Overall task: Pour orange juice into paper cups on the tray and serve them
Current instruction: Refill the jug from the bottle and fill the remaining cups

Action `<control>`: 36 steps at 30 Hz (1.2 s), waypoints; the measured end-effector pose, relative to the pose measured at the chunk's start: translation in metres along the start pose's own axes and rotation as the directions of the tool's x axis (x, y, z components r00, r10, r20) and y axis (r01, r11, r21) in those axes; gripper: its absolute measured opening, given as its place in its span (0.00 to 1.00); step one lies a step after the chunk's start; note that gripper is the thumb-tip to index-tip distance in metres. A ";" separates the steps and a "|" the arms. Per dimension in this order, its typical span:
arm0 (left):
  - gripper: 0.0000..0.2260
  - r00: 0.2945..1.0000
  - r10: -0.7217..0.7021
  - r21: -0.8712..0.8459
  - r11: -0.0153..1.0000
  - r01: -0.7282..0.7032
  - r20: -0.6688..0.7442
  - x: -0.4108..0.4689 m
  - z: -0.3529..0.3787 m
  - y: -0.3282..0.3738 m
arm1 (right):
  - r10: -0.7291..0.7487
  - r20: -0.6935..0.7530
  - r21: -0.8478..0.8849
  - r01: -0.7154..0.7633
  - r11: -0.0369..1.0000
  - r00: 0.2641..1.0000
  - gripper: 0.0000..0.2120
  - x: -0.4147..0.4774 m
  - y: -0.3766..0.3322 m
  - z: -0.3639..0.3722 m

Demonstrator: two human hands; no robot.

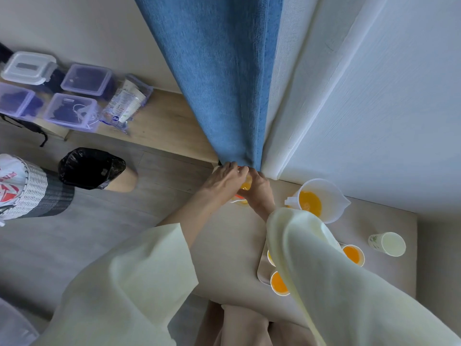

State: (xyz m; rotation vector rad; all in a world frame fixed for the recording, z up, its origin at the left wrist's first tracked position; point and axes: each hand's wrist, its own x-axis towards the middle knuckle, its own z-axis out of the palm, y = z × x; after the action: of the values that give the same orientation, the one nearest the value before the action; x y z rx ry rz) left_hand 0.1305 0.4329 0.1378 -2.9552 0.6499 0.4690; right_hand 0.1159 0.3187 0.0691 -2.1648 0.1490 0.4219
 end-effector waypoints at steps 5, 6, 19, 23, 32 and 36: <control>0.14 0.998 -0.069 -0.043 0.997 0.069 0.001 0.007 0.005 0.003 | -0.012 0.017 0.024 0.012 1.000 1.000 0.35 0.011 0.004 0.001; 0.14 0.997 -0.082 -0.051 0.995 0.082 0.005 0.009 0.006 0.003 | -0.011 0.024 0.033 0.010 0.999 1.000 0.35 0.013 0.005 0.001; 0.17 0.979 -0.177 -0.111 0.976 0.188 0.098 0.018 0.006 0.007 | 0.090 0.114 0.117 -0.103 0.988 0.989 0.38 0.010 0.009 -0.006; 0.18 0.959 -0.250 -0.148 0.952 0.268 0.132 0.014 0.005 0.014 | 0.229 0.108 0.247 -0.249 0.936 0.967 0.31 -0.023 0.008 -0.019; 0.11 0.960 -0.173 -0.042 0.985 0.168 -0.220 -0.002 0.004 0.070 | 0.677 0.190 0.464 -0.673 0.576 0.711 0.10 -0.088 0.093 -0.069; 0.07 0.997 -0.054 -0.169 0.985 0.042 -0.063 0.003 0.013 0.116 | 0.765 0.184 0.604 -0.685 0.408 0.617 0.14 -0.091 0.131 -0.102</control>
State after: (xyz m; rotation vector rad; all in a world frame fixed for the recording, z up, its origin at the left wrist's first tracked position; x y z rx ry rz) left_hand 0.0807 0.3279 0.1230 -3.1499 0.5703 0.4423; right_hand 0.0222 0.1544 0.0559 -1.3259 1.1954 0.6164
